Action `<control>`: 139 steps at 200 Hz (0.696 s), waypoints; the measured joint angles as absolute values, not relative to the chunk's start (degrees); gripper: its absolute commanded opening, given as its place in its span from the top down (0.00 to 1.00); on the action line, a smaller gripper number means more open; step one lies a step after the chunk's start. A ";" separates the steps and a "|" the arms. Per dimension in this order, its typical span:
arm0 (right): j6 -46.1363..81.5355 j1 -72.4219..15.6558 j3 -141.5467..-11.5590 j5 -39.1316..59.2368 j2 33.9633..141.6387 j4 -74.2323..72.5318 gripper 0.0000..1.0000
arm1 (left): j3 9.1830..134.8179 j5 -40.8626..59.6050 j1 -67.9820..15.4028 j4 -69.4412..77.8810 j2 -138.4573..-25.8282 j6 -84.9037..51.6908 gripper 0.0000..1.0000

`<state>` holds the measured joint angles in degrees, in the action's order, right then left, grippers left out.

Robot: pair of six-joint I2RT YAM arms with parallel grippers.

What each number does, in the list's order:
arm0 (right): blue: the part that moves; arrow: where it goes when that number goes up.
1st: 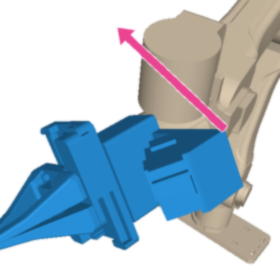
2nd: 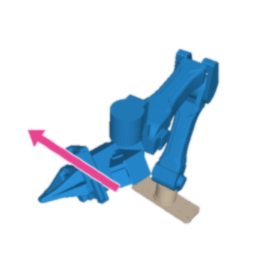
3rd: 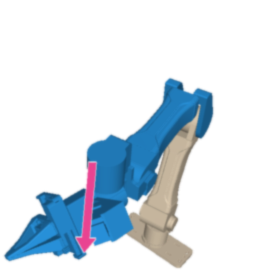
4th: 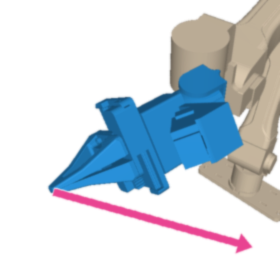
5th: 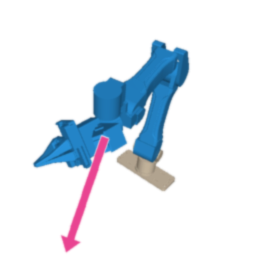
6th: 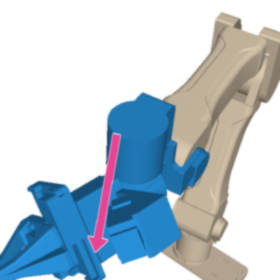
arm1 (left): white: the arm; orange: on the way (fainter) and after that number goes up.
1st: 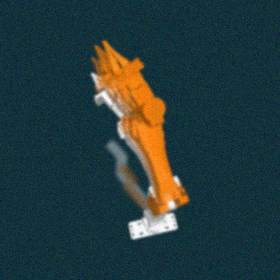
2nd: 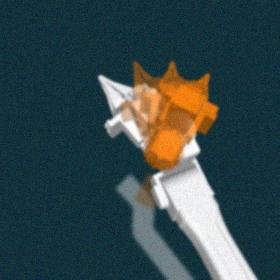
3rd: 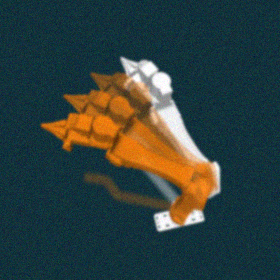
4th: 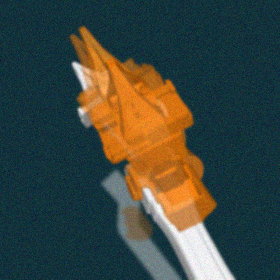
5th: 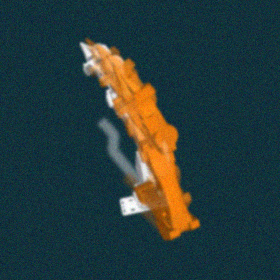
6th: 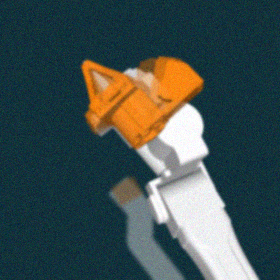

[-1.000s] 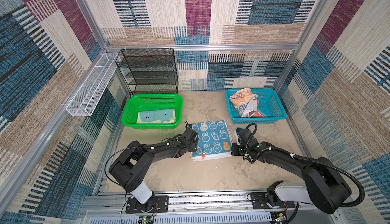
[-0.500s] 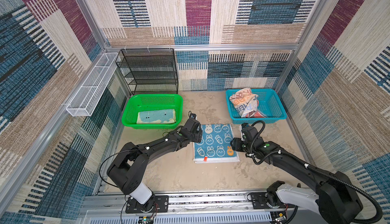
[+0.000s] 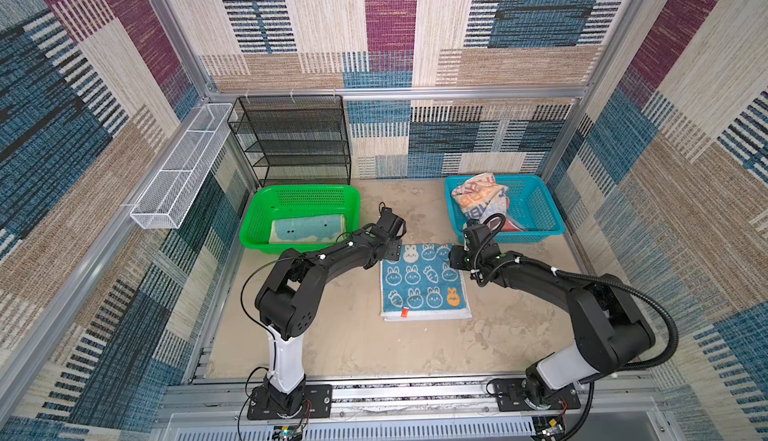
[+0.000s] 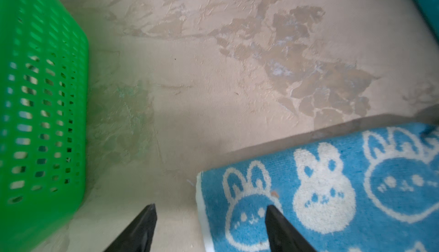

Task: Fold and stack the towels

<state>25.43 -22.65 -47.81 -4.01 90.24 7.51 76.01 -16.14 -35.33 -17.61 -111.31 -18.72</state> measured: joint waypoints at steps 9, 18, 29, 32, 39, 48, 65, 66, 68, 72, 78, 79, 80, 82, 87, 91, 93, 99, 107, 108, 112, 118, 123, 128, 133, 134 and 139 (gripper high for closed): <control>25.21 -22.13 -48.45 -4.01 91.42 6.90 0.47 | 76.42 -16.10 -35.24 -17.93 -112.03 -18.74 0.23; 25.19 -21.67 -49.12 -4.01 92.53 6.42 0.48 | 76.75 -16.05 -35.07 -18.20 -112.60 -18.74 0.24; 24.95 -21.23 -49.91 -3.42 93.86 5.63 0.50 | 76.99 -16.01 -34.83 -18.31 -113.08 -18.98 0.24; 24.93 -21.15 -50.09 -3.29 94.15 5.48 0.50 | 77.03 -15.94 -34.74 -18.31 -113.19 -19.03 0.24; 24.93 -20.93 -50.63 -2.98 95.02 5.13 0.51 | 77.10 -15.70 -34.52 -18.33 -113.36 -19.14 0.24; 24.73 -20.80 -51.31 -2.92 96.20 4.47 0.52 | 77.17 -15.44 -34.20 -18.31 -113.47 -19.14 0.24; 24.75 -20.58 -52.56 -1.93 98.39 3.60 0.55 | 77.25 -14.72 -33.80 -18.31 -113.56 -19.25 0.25; 24.73 -20.56 -52.60 -1.96 98.45 3.57 0.56 | 77.25 -14.70 -33.78 -18.31 -113.56 -19.27 0.25; 24.75 -20.51 -52.71 -1.93 98.74 3.42 0.56 | 77.25 -14.68 -33.74 -18.28 -113.58 -19.33 0.25; 24.75 -20.49 -52.93 -1.98 99.24 3.18 0.57 | 77.28 -14.61 -33.61 -18.28 -113.58 -19.33 0.25; 24.75 -20.45 -53.25 -1.91 99.96 2.83 0.59 | 77.36 -14.59 -33.50 -18.28 -113.67 -19.35 0.26; 24.75 -20.43 -53.32 -1.91 100.12 2.76 0.59 | 77.36 -14.59 -33.47 -18.28 -113.71 -19.35 0.26; 24.75 -20.40 -53.34 -1.91 100.18 2.72 0.59 | 77.38 -14.59 -33.45 -18.26 -113.73 -19.35 0.26; 24.75 -20.38 -53.43 -1.87 100.44 2.57 0.60 | 77.43 -14.59 -33.39 -18.24 -113.80 -19.35 0.26; 24.75 -20.36 -53.63 -1.72 100.97 2.37 0.61 | 77.49 -14.55 -33.30 -18.17 -113.97 -19.35 0.27; 24.77 -20.27 -53.74 -1.61 101.34 2.13 0.61 | 77.52 -14.55 -33.26 -18.15 -114.08 -19.38 0.27; 24.77 -20.27 -53.74 -1.54 101.43 2.02 0.62 | 77.54 -14.50 -33.21 -18.15 -114.13 -19.38 0.27; 24.84 -20.18 -53.89 -1.56 101.93 1.80 0.64 | 77.54 -14.28 -33.12 -18.15 -114.26 -19.40 0.28; 24.93 -20.14 -54.06 -1.56 102.48 1.50 0.65 | 77.54 -13.65 -33.04 -18.15 -114.41 -19.42 0.28; 24.97 -20.12 -54.08 -1.56 102.52 1.48 0.65 | 77.54 -13.50 -33.01 -18.15 -114.41 -19.42 0.28; 25.06 -20.10 -54.17 -1.54 102.74 1.32 0.65 | 77.54 -13.30 -33.01 -18.15 -114.45 -19.46 0.29; 25.10 -19.97 -54.28 -1.56 103.00 1.13 0.66 | 77.56 -13.26 -32.99 -18.13 -114.61 -19.51 0.31; 25.30 -19.94 -54.37 -1.54 103.18 0.97 0.67 | 77.58 -13.17 -32.95 -17.98 -114.74 -19.53 0.33; 25.30 -19.90 -54.41 -1.58 103.33 0.75 0.68 | 77.69 -13.08 -32.84 -17.82 -114.87 -19.55 0.36; 25.30 -19.90 -54.52 -1.58 103.53 0.62 0.70 | 77.82 -13.08 -32.75 -17.80 -115.07 -19.53 0.38; 25.30 -19.90 -54.54 -1.61 103.53 0.58 0.70 | 77.84 -13.08 -32.75 -17.80 -115.09 -19.55 0.39; 25.30 -19.90 -54.63 -1.69 103.70 0.25 0.71 | 77.97 -13.02 -32.75 -17.76 -115.24 -19.55 0.40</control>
